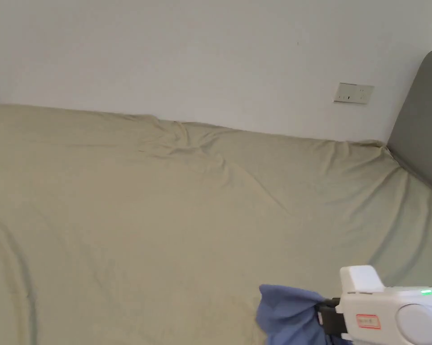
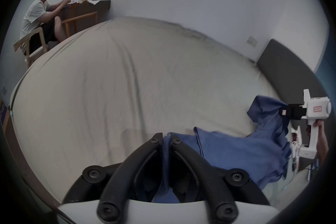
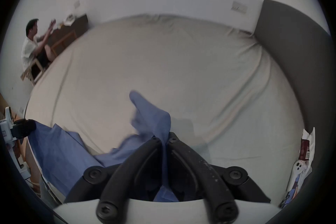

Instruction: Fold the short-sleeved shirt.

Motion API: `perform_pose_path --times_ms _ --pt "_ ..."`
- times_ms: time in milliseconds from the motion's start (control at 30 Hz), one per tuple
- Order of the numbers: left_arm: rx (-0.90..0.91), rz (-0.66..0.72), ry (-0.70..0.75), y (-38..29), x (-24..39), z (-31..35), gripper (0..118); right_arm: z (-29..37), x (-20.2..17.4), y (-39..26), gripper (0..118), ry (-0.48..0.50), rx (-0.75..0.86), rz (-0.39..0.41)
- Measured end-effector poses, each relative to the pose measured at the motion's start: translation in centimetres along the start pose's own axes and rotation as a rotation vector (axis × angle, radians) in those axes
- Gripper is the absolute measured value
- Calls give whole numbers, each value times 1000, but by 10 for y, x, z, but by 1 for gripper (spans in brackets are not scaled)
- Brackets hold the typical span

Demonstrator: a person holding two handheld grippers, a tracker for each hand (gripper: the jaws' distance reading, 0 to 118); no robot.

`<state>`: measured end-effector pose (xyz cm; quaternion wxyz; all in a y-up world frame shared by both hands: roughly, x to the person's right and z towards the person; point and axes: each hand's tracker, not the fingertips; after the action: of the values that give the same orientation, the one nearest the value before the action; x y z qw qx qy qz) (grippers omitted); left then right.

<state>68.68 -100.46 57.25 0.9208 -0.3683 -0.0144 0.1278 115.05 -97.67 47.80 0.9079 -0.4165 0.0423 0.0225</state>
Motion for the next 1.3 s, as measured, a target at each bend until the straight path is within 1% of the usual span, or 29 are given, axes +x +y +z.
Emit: perform_pose_path --times_ms 33,67,167,200,300,400,433,567,600,700,767,900,967,1033,1067,1167,1300 --pt "27 -11 -15 9 3 7 6 14 1 5 5 1 40 -6" --pt "67 -25 -34 20 8 17 6 33 5 11 5 5 86 -31" --pt "192 -111 -73 55 24 46 6 88 15 29 5 27 244 -85" --pt "243 -135 -79 69 29 57 6 106 18 36 5 34 277 -90" --pt "359 -207 -54 106 45 83 6 155 21 52 5 24 415 -103" --pt "457 -258 -37 142 55 104 6 194 24 71 5 48 515 -131" --pt "477 -267 -30 153 58 110 6 204 23 78 5 49 530 -115" --pt "545 -307 20 203 68 128 6 235 16 110 5 -46 596 -50" --pt "566 -315 31 215 71 131 6 241 15 118 5 -53 604 -47" --pt "587 -332 71 251 79 139 6 257 12 141 5 -62 645 -49" --pt "597 -343 98 275 85 141 6 266 10 159 5 -88 669 -45" --pt "579 -324 141 321 94 138 6 273 13 198 5 -110 679 -46" --pt "536 -295 136 341 97 133 6 273 14 217 5 -142 685 -50" --pt "553 -294 151 357 103 128 6 272 15 238 5 -163 687 -46" --pt "572 -310 193 368 107 125 6 271 15 251 5 -173 683 -41" --pt "591 -341 253 400 122 115 6 265 17 287 5 -238 706 -30" --pt "613 -341 281 434 142 97 6 251 19 337 5 -274 748 -37"
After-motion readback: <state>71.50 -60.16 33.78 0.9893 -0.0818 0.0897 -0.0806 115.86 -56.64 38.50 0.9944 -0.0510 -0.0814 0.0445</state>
